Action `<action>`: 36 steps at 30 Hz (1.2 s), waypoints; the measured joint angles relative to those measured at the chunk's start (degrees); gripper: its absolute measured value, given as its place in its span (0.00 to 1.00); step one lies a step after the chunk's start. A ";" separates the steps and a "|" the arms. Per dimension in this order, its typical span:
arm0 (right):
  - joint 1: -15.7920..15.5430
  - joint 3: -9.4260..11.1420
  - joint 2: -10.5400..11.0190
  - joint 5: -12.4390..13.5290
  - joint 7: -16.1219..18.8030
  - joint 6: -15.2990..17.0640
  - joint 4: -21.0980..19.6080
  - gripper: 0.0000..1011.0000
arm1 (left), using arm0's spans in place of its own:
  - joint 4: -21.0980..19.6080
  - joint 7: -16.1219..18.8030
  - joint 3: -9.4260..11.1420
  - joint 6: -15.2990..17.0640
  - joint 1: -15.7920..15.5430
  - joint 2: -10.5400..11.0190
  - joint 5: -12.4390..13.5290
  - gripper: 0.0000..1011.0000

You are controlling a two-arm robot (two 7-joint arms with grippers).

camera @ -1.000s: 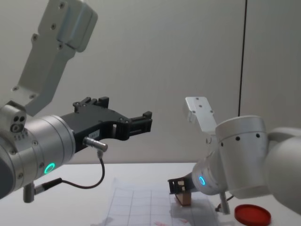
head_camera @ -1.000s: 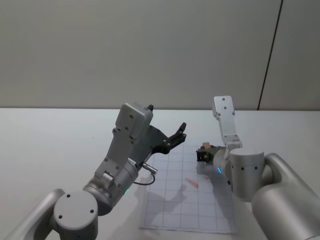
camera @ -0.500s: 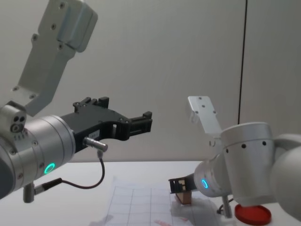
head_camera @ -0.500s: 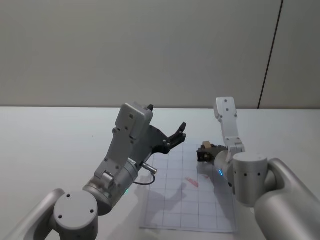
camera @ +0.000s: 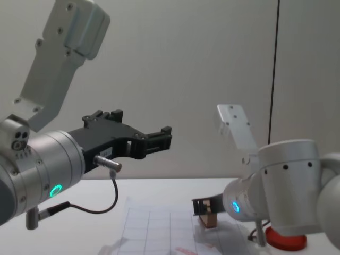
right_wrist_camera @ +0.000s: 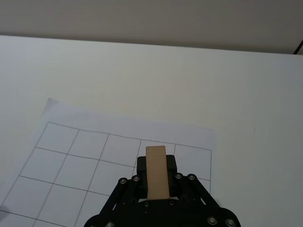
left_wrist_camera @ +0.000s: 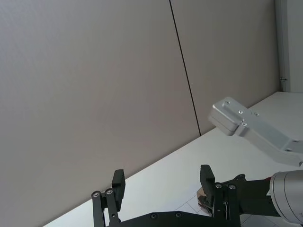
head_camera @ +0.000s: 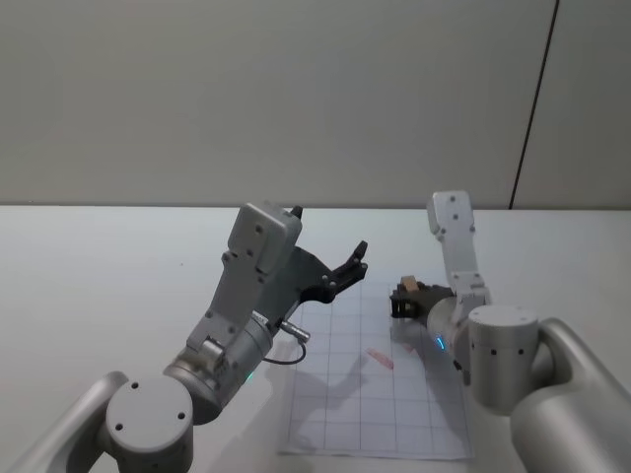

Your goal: Use the one hand to pick up the stamp and affix it onto the A4 paper.

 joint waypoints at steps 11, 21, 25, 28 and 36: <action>-1.32 0.54 0.46 1.72 1.29 1.13 -7.48 0.22 | 0.00 0.00 0.00 0.00 0.00 0.00 0.00 0.99; -2.17 1.60 1.16 3.28 1.89 3.55 -13.98 0.22 | 0.00 0.00 0.00 0.00 0.00 0.00 0.00 0.99; -2.89 2.19 1.90 3.32 2.22 5.19 -16.37 0.22 | 0.00 0.00 0.00 0.00 0.00 0.00 0.00 0.99; -3.89 2.70 2.81 3.00 2.81 6.57 -18.45 0.22 | 0.00 0.00 0.00 0.00 0.00 0.00 0.00 0.99; -7.69 4.15 5.91 1.10 5.13 10.09 -23.96 0.22 | 0.00 0.00 0.00 0.00 0.00 0.00 0.00 0.99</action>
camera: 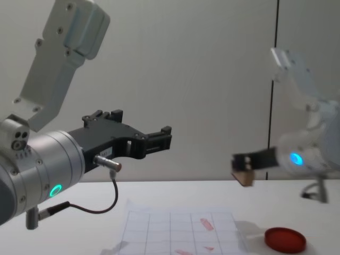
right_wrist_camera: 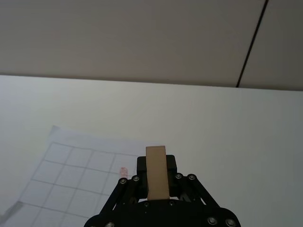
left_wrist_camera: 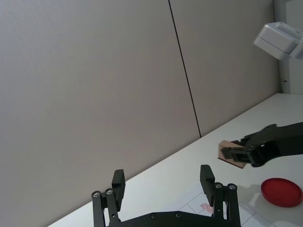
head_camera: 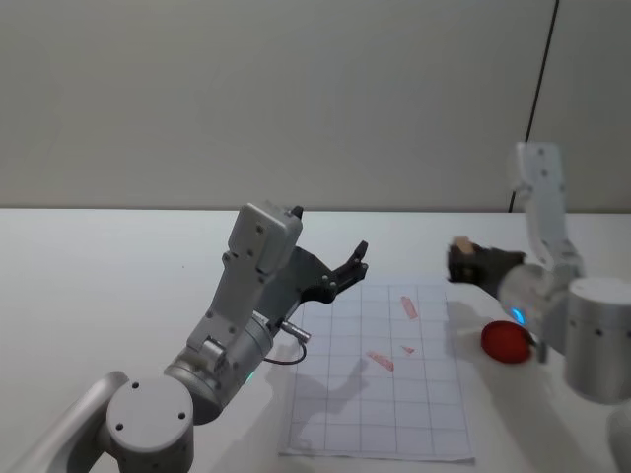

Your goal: Use the one hand to pick up the stamp and affix it onto the A4 paper.

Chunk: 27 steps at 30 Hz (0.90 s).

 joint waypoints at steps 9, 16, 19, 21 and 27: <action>-5.86 1.78 3.98 -1.64 2.27 3.01 -6.76 0.22 | 0.00 0.00 0.00 0.00 0.00 0.00 0.00 0.99; -8.21 2.46 5.35 -2.04 2.92 4.00 -9.49 0.22 | 0.00 0.00 0.00 0.00 0.00 0.00 0.00 0.99; -9.06 2.71 5.83 -2.16 3.07 4.37 -10.46 0.22 | 0.00 0.00 0.00 0.00 0.00 0.00 0.00 0.99; -9.53 2.87 6.08 -2.22 3.09 4.71 -10.97 0.22 | 0.00 0.00 0.00 0.00 0.00 0.00 0.00 0.99; -10.43 3.26 6.51 -2.31 2.92 5.86 -11.65 0.22 | 0.00 0.00 0.00 0.00 0.00 0.00 0.00 0.99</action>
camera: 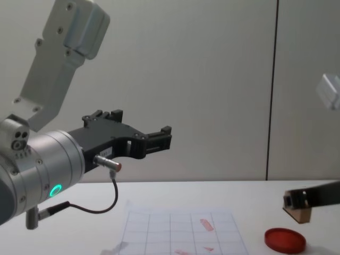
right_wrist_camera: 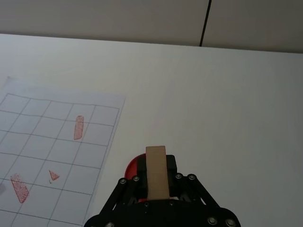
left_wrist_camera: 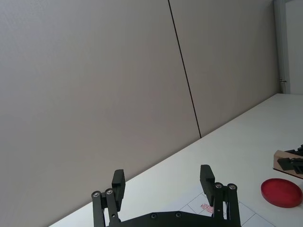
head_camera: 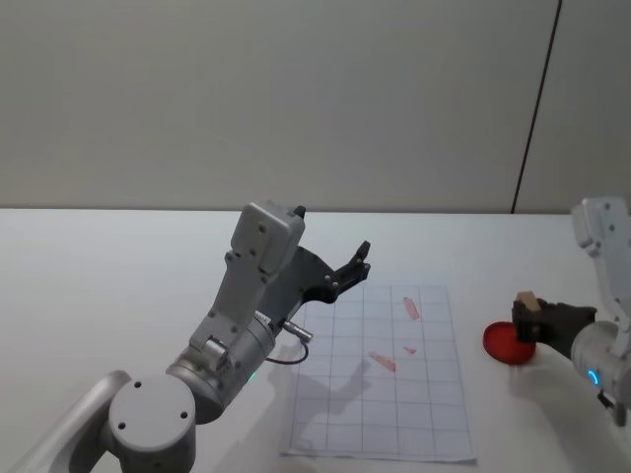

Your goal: Use the one hand to pick up the stamp and affix it onto the A4 paper.

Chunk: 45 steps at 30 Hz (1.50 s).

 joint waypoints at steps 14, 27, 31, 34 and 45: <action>-0.33 0.22 0.09 -1.01 -0.48 0.64 1.59 0.22 | 0.00 0.00 -0.01 0.00 0.00 0.00 0.00 0.99; 0.65 -0.09 -0.48 -2.12 -0.13 -0.47 3.72 0.22 | 0.00 0.00 0.00 0.00 0.00 0.00 0.00 0.99; 0.94 -0.21 -0.67 -2.45 -0.02 -0.72 4.17 0.22 | 0.00 0.00 0.00 0.00 0.00 0.00 0.00 0.99; 1.18 -0.32 -0.82 -2.75 0.13 -0.86 4.59 0.22 | 0.00 0.00 0.00 0.00 0.00 0.00 0.00 0.99; 1.68 -0.55 -1.14 -3.48 0.51 -1.16 5.42 0.22 | 0.00 0.00 0.00 0.00 0.00 0.00 0.00 0.99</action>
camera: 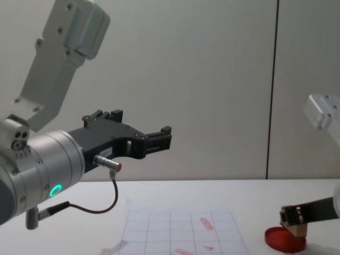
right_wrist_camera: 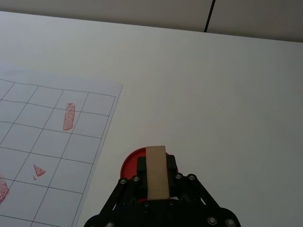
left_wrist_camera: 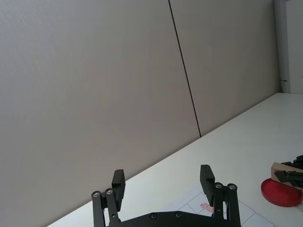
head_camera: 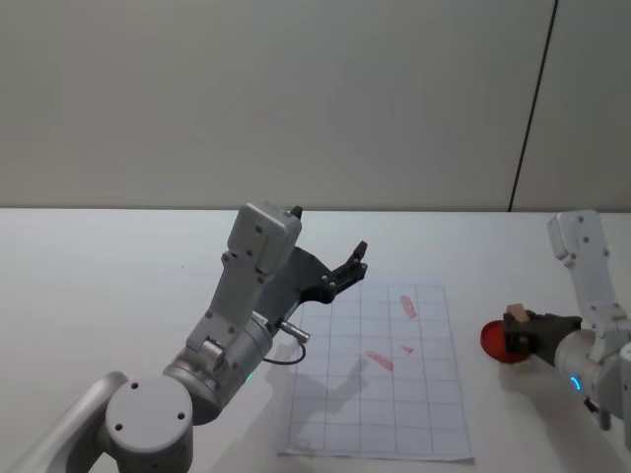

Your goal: Use the one hand to pick up the stamp and affix it onto the A4 paper.

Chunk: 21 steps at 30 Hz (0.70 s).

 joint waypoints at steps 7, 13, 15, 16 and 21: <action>0.15 -0.06 -0.09 -0.19 0.12 -0.08 0.26 0.29 | 0.00 0.00 0.00 0.00 0.00 0.00 0.00 0.99; 0.23 -0.10 -0.12 -0.31 0.17 -0.11 0.40 0.50 | 0.00 0.00 0.00 0.00 0.00 0.00 0.00 0.99; 0.25 -0.11 -0.13 -0.34 0.18 -0.12 0.43 0.58 | 0.00 0.00 0.00 0.00 0.00 0.00 0.00 0.99; 0.25 -0.11 -0.14 -0.35 0.19 -0.13 0.45 0.59 | 0.00 0.00 0.00 0.00 0.00 0.00 0.00 0.99; 0.27 -0.13 -0.16 -0.39 0.23 -0.17 0.49 0.75 | 0.00 0.00 0.00 0.00 0.00 0.00 0.00 0.99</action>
